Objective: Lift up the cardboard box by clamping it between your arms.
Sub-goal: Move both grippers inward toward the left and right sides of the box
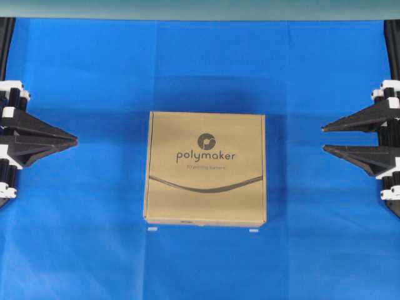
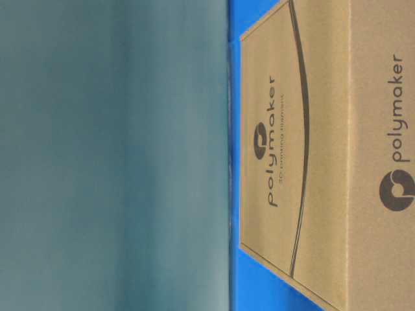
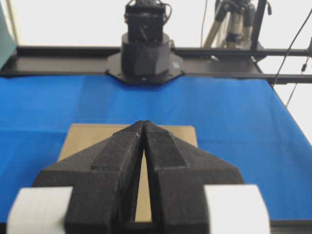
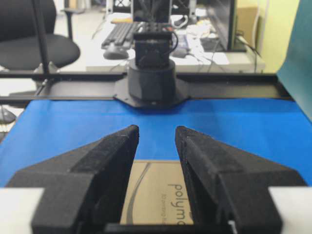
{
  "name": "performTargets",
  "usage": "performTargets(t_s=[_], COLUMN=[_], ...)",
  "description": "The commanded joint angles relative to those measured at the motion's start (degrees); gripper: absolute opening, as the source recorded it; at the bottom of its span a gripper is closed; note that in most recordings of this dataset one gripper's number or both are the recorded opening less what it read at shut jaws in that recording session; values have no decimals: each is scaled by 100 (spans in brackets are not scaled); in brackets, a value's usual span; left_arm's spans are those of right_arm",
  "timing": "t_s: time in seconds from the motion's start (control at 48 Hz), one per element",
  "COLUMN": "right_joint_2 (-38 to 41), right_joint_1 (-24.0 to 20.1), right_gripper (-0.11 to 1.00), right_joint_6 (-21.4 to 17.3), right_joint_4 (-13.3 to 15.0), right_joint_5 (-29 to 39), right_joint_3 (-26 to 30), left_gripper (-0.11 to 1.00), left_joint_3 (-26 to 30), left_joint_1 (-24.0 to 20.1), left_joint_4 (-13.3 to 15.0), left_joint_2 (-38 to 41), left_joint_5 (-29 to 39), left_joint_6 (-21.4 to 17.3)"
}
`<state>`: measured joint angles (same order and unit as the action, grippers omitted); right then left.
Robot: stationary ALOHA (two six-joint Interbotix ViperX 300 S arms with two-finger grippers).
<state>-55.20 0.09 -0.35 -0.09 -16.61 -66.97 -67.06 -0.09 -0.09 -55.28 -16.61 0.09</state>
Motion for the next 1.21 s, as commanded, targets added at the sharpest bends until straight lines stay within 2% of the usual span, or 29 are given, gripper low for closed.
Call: performTargets(t_s=[0.0, 0.062, 0.125, 0.291, 0.396, 0.562, 0.812, 0.895, 0.979, 1.083, 1.124, 1.187], right_joint_2=[105, 167, 229, 325, 457, 791, 1292, 1468, 1635, 1881, 1960, 2048], right_joint_1=[70, 97, 185, 404, 431, 422, 431, 466, 492, 580, 563, 536], right_gripper=[14, 10, 3, -1, 0, 0, 4, 11, 26, 56, 70, 85], right_joint_6=[-18, -44, -79, -79, -70, -62, -53, -44, -44, -132, -132, -105], right_joint_4=[-97, -369, -545, -510, -475, -396, 97, 123, 114, 97, 97, 105], right_joint_5=[114, 782, 1872, 3850, 4605, 5326, 5449, 5432, 5396, 5476, 5476, 5440], right_joint_3=[44, 97, 325, 729, 888, 976, 1002, 993, 967, 896, 861, 835], left_gripper=[5, 7, 1, 0, 0, 0, 2, 12, 33, 65, 76, 87], left_joint_3=[202, 352, 457, 571, 624, 677, 738, 747, 747, 729, 729, 738], left_joint_1=[-44, -53, -62, -185, -281, -457, -492, -501, -519, -527, -545, -554], left_joint_4=[-97, -97, -97, -105, -105, -97, -105, -114, -114, -114, -114, -114], left_joint_2=[237, 396, 519, 703, 800, 949, 1230, 1406, 1582, 1846, 2013, 2206], left_joint_5=[220, 536, 738, 1222, 1723, 2725, 3393, 3401, 3393, 3340, 3313, 3287], left_joint_6=[105, 123, 114, 79, 97, 132, 70, 62, 62, 79, 88, 88])
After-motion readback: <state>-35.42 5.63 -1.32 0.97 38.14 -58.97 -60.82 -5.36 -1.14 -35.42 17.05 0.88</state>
